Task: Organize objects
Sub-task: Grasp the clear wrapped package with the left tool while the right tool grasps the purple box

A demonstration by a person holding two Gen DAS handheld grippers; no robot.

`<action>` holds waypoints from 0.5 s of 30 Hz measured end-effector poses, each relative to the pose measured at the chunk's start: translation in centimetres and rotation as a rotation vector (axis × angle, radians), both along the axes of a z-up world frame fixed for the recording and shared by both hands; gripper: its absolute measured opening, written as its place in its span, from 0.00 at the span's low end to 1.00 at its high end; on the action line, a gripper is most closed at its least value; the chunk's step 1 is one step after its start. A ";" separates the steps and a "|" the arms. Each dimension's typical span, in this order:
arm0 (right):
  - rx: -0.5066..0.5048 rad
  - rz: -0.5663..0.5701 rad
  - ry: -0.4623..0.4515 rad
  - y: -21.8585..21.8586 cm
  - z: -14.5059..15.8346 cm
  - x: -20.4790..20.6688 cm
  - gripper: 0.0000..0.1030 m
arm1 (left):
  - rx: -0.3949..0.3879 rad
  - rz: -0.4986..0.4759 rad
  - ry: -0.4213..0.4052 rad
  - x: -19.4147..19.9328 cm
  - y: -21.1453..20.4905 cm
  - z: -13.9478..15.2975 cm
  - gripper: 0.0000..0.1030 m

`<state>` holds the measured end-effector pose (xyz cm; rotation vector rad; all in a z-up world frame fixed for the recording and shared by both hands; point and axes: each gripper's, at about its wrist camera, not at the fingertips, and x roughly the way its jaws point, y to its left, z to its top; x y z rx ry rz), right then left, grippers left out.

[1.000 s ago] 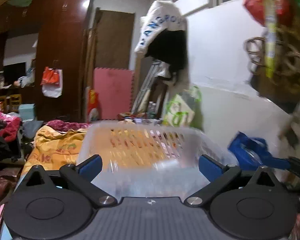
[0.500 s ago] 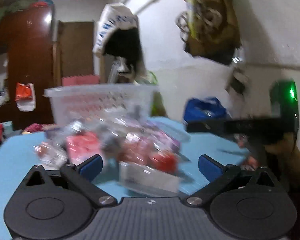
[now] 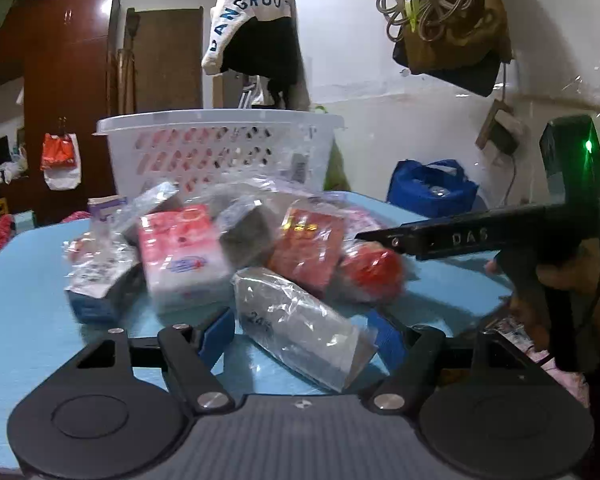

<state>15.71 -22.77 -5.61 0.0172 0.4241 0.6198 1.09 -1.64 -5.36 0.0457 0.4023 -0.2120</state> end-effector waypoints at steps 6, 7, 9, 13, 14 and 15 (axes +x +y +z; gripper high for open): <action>-0.020 0.011 0.004 0.7 0.1 0.2 0.74 | 0.026 0.006 -0.028 -0.2 0.2 -0.5 0.83; -0.006 0.026 0.019 0.6 0.1 0.3 0.73 | 0.033 0.006 -0.036 0.3 -0.4 -0.4 0.84; 0.018 0.044 0.047 0.3 -0.1 0.6 0.70 | 0.028 0.006 -0.041 0.4 -0.5 -0.5 0.85; 0.065 0.086 0.090 -0.3 -0.5 0.8 0.57 | 0.022 0.014 -0.055 0.4 -0.5 -0.5 0.72; 0.068 0.090 0.089 -0.4 -0.5 0.7 0.55 | 0.017 0.015 -0.062 0.3 -0.4 -0.5 0.71; 0.077 0.092 0.085 -0.5 -0.4 0.5 0.53 | 0.008 0.018 -0.067 0.3 -0.3 -0.5 0.70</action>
